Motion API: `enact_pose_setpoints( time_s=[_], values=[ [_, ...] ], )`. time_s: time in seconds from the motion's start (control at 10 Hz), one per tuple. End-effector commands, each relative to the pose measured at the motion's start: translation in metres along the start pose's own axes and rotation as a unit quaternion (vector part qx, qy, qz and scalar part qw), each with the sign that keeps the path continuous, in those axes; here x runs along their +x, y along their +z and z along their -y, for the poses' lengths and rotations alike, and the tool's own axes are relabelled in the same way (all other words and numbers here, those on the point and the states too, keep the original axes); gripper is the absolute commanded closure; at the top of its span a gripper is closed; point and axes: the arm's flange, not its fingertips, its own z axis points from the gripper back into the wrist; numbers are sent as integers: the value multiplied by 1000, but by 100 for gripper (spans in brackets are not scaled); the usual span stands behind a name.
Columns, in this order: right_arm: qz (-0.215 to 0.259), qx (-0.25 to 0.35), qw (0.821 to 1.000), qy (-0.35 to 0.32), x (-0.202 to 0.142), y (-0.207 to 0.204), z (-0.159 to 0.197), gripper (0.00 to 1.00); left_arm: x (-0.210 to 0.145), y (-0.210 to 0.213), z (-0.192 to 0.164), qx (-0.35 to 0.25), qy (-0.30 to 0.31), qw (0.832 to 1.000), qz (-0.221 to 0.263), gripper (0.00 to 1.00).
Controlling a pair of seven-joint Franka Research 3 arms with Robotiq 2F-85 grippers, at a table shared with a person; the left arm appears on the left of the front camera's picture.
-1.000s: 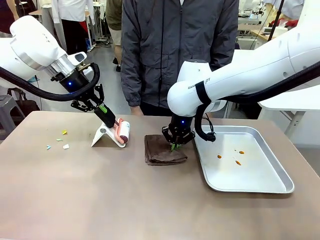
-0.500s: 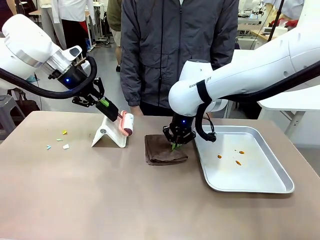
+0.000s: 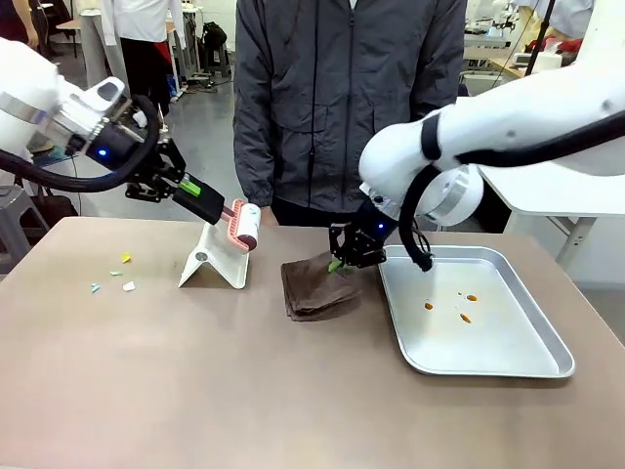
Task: Clean the surface of the table.
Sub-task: Hold the Lint Roller with your left hand and the towel with your right hand.
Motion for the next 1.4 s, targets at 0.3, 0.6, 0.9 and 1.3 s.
enact_pose_setpoints(
  time_s=[0.3, 0.6, 0.9, 1.3],
  values=[
    [-59, 251, 964, 57, -70, 59, 63, 100, -80, 68, -37, -116, -11, 993, -1, 100],
    [10, 327, 943, 62, -120, 113, 126, 100, -152, 114, -86, -161, 8, 987, 4, 100],
    [72, 396, 914, 48, -147, 164, 207, 100, -191, 158, -151, -198, -16, 980, 2, 100],
    [123, 450, 885, -5, -157, 211, 298, 100, -190, 207, -247, -245, -59, 967, 14, 100]
  ],
)
